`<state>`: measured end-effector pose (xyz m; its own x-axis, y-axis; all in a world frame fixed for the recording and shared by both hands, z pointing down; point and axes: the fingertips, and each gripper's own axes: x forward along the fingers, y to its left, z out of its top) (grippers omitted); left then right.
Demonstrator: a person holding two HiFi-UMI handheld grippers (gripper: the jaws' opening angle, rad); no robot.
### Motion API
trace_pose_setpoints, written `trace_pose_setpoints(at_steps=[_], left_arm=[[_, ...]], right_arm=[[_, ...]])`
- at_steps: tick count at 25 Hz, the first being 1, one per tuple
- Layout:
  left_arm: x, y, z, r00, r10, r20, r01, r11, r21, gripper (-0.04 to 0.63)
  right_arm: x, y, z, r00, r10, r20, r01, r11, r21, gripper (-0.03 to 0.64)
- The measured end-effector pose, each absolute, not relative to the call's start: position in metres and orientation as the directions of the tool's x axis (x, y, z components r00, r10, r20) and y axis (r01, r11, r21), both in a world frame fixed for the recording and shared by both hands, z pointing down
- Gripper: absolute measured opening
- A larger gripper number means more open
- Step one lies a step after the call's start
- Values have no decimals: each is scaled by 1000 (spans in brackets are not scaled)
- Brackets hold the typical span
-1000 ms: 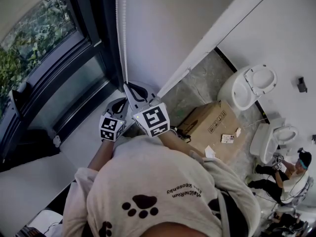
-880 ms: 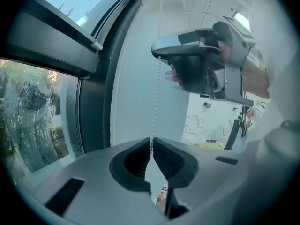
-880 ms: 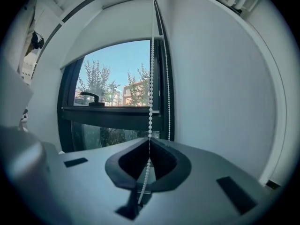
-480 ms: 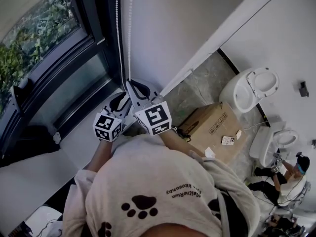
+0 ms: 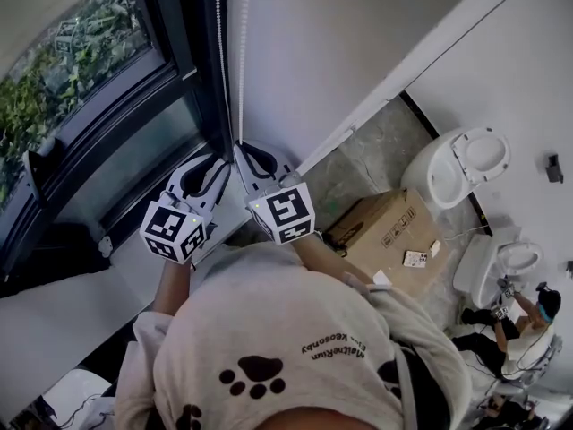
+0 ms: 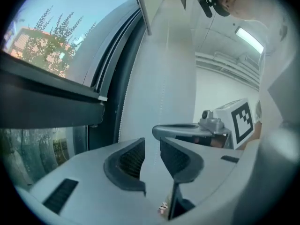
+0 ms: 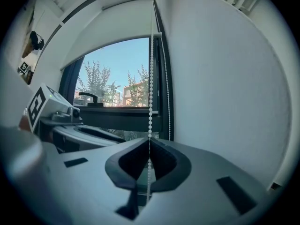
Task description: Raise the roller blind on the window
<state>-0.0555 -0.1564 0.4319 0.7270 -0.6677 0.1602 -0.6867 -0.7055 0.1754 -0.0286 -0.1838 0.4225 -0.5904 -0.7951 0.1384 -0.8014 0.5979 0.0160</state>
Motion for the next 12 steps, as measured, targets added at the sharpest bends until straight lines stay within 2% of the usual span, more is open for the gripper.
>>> trace_pose_setpoints(at_steps=[12], left_arm=[[-31, -166, 316, 784, -621, 13, -620, -780, 91, 103]], right_arm=[[-31, -184, 421, -601, -788, 136, -793, 609, 24, 11]])
